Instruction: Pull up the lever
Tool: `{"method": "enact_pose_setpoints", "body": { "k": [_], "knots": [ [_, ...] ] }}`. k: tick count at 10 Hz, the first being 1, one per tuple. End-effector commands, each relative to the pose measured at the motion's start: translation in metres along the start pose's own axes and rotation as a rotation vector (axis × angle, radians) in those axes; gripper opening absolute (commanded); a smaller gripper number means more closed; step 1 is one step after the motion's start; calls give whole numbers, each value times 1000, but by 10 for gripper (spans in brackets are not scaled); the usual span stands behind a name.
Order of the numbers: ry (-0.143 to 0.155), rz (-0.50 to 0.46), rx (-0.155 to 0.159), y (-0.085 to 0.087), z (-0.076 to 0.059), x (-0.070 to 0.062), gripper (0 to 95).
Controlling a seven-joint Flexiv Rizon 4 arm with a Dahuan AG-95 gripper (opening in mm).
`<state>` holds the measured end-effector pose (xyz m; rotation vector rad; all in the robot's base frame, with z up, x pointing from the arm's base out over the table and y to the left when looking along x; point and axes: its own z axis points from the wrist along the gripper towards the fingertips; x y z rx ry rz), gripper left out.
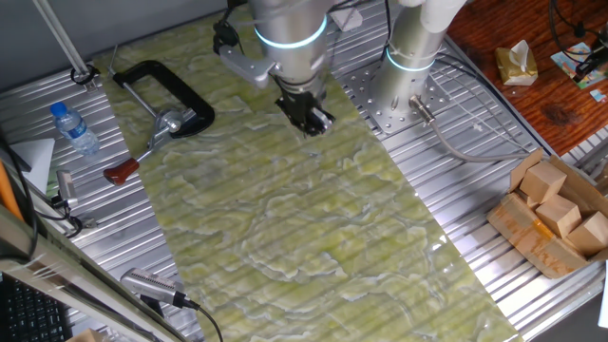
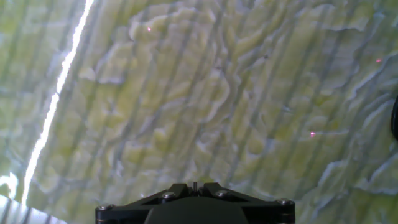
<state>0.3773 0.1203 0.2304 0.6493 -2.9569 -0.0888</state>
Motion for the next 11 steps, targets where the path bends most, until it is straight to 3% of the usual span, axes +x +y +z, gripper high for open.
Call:
{"method": "enact_pose_setpoints", "body": {
  "k": [1,4,6,11],
  "knots": [
    [-14,-52,-5,-18,10,8,0],
    [-26,-68,-3,-23,14,8,0],
    [-35,-88,-1,-35,16,4,0],
    [-36,-110,-14,-95,23,-29,0]
  ]
}}
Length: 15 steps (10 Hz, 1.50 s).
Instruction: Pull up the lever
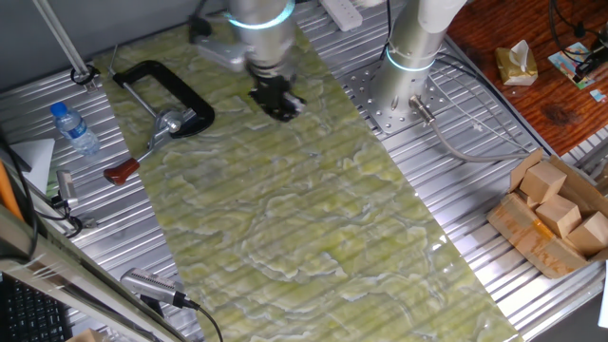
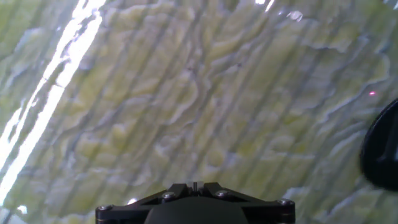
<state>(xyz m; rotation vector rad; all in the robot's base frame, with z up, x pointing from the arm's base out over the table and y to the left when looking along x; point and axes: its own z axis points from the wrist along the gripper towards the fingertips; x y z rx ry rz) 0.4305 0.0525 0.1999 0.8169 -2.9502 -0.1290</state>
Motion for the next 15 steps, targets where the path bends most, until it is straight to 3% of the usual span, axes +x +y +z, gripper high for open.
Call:
{"method": "enact_pose_setpoints", "body": {
  "k": [1,5,9,11,12,15],
  "knots": [
    [-8,-8,-4,-25,5,-17,0],
    [-19,-10,-12,-34,15,-48,0],
    [-22,3,0,-33,16,-53,0],
    [-12,1,16,-31,15,-55,0],
    [-5,8,58,-25,15,-64,0],
    [-8,86,71,-25,15,-64,0]
  ]
}}
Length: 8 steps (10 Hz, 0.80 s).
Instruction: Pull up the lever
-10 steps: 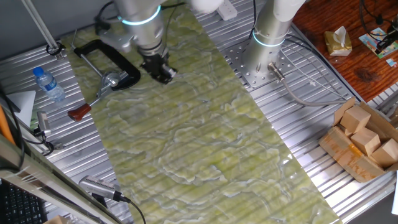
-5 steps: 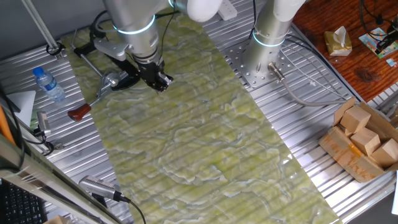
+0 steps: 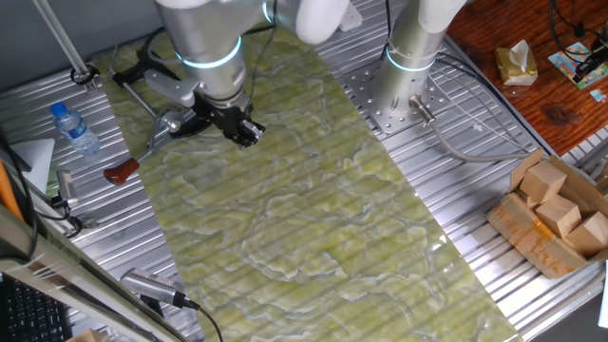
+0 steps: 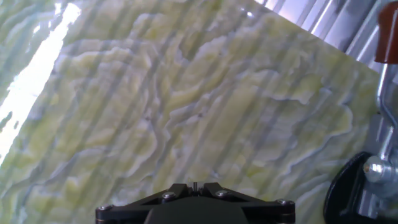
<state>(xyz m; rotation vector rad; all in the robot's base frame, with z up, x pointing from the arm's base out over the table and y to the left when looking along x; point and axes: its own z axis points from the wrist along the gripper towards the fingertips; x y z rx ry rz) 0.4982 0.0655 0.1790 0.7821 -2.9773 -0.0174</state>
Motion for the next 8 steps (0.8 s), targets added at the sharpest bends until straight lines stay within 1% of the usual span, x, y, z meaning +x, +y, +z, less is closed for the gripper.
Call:
{"method": "enact_pose_setpoints", "body": {
  "k": [1,2,3,4,5,6,8],
  "knots": [
    [-23,117,12,1,0,2,0],
    [-31,203,18,1,0,2,0],
    [-34,269,21,1,0,2,0],
    [-54,356,32,1,0,2,0],
    [-58,381,34,1,0,2,0],
    [-65,414,43,1,0,2,0],
    [-79,397,46,1,0,2,0]
  ]
}}
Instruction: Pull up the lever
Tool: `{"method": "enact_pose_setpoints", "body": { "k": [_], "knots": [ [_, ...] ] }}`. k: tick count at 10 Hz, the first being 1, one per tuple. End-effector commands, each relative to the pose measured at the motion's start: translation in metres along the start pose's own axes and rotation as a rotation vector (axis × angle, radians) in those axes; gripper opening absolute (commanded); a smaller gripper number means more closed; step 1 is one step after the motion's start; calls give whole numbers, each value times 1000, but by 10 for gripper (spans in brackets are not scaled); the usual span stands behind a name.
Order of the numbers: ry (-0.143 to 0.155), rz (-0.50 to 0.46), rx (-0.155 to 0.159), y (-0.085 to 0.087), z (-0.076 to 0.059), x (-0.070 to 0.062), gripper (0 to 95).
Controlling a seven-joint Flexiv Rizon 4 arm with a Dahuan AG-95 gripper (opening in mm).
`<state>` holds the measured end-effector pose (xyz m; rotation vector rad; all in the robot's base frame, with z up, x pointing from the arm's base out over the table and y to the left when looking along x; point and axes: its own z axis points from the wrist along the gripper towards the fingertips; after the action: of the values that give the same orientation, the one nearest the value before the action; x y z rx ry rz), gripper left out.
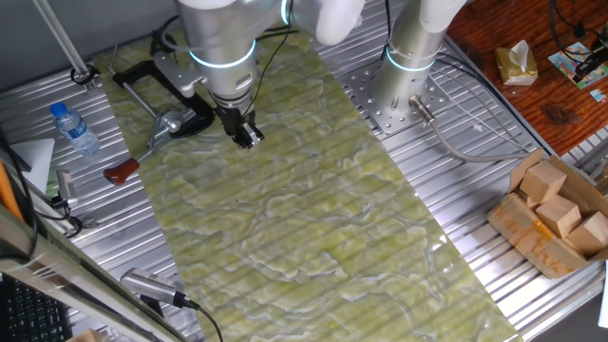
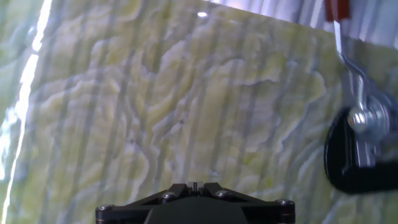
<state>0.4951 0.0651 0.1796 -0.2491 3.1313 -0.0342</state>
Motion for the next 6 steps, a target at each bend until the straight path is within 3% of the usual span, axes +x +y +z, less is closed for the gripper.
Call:
{"method": "enact_pose_setpoints", "body": {
  "k": [1,4,6],
  "knots": [
    [-27,11,-5,0,0,-1,0],
    [-38,-55,-25,0,0,-1,0],
    [-30,-102,-35,-27,0,-12,0]
  ]
}}
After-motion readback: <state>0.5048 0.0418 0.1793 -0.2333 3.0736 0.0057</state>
